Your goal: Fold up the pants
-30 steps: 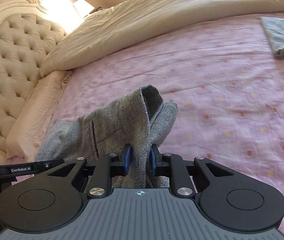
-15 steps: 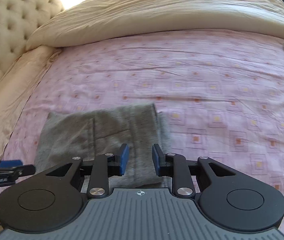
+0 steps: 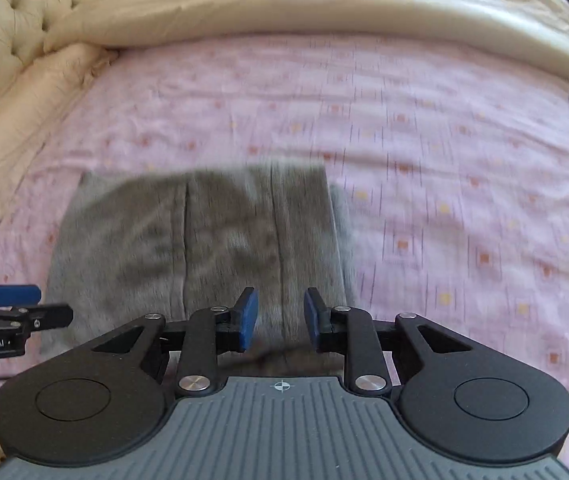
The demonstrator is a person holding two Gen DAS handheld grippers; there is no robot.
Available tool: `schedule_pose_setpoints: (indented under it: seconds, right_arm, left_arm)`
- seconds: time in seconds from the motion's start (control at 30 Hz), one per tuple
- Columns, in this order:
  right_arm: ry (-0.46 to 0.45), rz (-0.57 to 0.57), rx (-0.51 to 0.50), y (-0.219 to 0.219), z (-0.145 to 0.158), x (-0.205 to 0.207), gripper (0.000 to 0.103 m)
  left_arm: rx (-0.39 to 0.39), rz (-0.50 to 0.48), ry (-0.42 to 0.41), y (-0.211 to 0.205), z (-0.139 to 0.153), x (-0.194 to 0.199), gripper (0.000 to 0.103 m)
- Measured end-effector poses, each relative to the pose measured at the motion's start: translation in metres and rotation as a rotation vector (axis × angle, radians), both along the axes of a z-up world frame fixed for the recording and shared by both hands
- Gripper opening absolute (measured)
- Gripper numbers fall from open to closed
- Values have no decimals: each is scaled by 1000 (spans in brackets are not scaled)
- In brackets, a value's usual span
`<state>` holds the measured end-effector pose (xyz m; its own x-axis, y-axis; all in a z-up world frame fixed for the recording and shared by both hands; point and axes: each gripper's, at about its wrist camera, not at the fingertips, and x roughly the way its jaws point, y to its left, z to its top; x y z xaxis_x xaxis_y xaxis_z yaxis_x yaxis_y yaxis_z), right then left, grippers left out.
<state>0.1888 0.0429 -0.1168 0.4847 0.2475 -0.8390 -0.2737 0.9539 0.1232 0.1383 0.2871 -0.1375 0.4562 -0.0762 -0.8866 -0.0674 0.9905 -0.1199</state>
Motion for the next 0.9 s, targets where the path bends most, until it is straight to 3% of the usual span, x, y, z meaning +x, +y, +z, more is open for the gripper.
schedule_pose_setpoints:
  seconds: [0.07, 0.2, 0.37, 0.43, 0.63, 0.9]
  right_arm:
    - [-56, -4, 20, 7, 12, 15, 25]
    - [-68, 20, 49, 25, 7, 60, 25]
    - [53, -15, -45, 38, -43, 92, 25]
    - [36, 1, -67, 37, -55, 88, 26]
    - [20, 37, -79, 39, -50, 80, 27]
    - [9, 38, -29, 27, -15, 62, 27]
  left_arm:
    - [-3, 23, -20, 9, 6, 11, 58]
    - [18, 53, -18, 20, 5, 30, 58]
    - [38, 69, 5, 23, 0, 34, 58]
    - [47, 73, 24, 25, -2, 30, 58]
    - [50, 126, 64, 26, -4, 22, 58]
    - [82, 215, 60, 17, 13, 13, 59]
